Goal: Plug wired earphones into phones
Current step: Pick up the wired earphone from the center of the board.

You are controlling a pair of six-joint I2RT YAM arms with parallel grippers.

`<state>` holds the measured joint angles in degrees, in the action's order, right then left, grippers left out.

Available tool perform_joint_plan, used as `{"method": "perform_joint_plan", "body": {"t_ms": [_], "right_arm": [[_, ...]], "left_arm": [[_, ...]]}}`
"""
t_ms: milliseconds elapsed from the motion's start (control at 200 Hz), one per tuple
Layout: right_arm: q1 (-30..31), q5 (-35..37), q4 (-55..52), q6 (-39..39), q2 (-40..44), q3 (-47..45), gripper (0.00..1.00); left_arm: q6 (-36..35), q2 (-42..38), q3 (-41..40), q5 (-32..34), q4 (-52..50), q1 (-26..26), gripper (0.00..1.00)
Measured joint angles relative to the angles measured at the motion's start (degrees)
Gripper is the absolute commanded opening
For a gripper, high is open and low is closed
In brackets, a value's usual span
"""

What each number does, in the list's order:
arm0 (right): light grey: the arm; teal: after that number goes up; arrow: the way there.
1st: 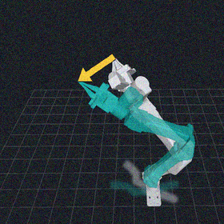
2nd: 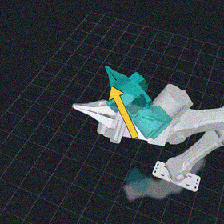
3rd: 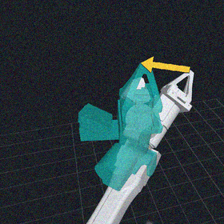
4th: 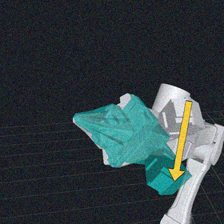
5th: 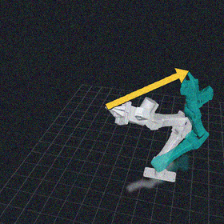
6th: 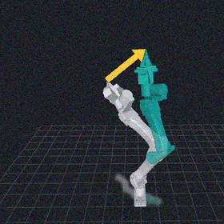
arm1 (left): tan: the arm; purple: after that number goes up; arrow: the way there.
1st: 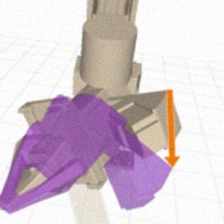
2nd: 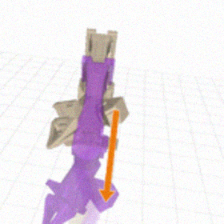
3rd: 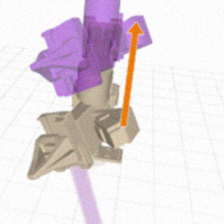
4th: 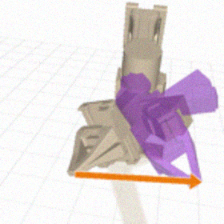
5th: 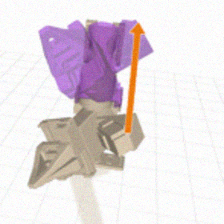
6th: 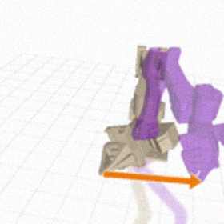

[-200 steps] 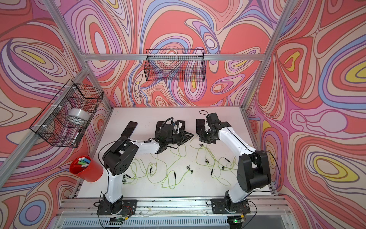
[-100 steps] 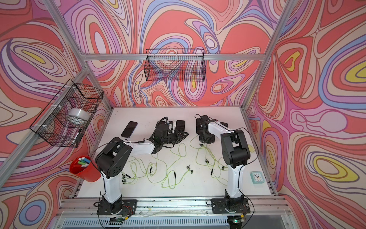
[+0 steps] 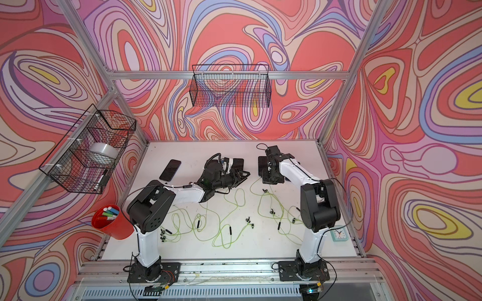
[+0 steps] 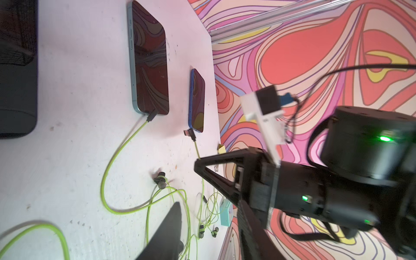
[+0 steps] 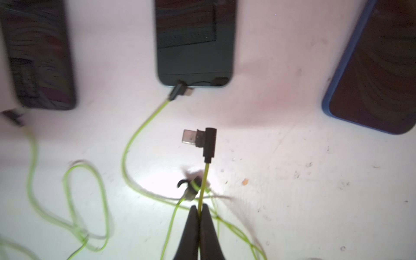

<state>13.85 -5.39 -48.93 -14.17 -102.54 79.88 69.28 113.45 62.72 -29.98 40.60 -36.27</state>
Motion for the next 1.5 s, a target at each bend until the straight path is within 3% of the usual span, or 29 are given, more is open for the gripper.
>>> {"method": "perform_joint_plan", "body": {"t_ms": [300, 531, 1062, 1337, 1502], "right_arm": [[0.4, -14.3, -2.1, 2.6, 9.2, -2.5, 0.0], [0.9, -18.1, -1.7, 2.5, 9.5, -4.3, 0.0], [1.2, -17.1, 0.7, 1.7, 9.5, -6.3, 0.0], [1.2, -16.9, 2.2, 1.2, 9.6, -6.8, 0.0], [1.2, -16.9, 2.8, 1.0, 9.6, -6.9, 0.0]], "left_arm": [[0.7, 4.8, 4.4, -0.9, 0.9, -1.4, 0.52], [1.3, 5.2, 5.0, -1.2, 1.7, -2.3, 0.41], [3.0, 5.5, 5.0, -1.5, 2.5, -2.6, 0.26], [3.1, 5.5, 5.0, -1.6, 2.5, -2.8, 0.28], [4.1, 5.5, 5.0, -1.8, 2.6, -2.8, 0.15]]}}
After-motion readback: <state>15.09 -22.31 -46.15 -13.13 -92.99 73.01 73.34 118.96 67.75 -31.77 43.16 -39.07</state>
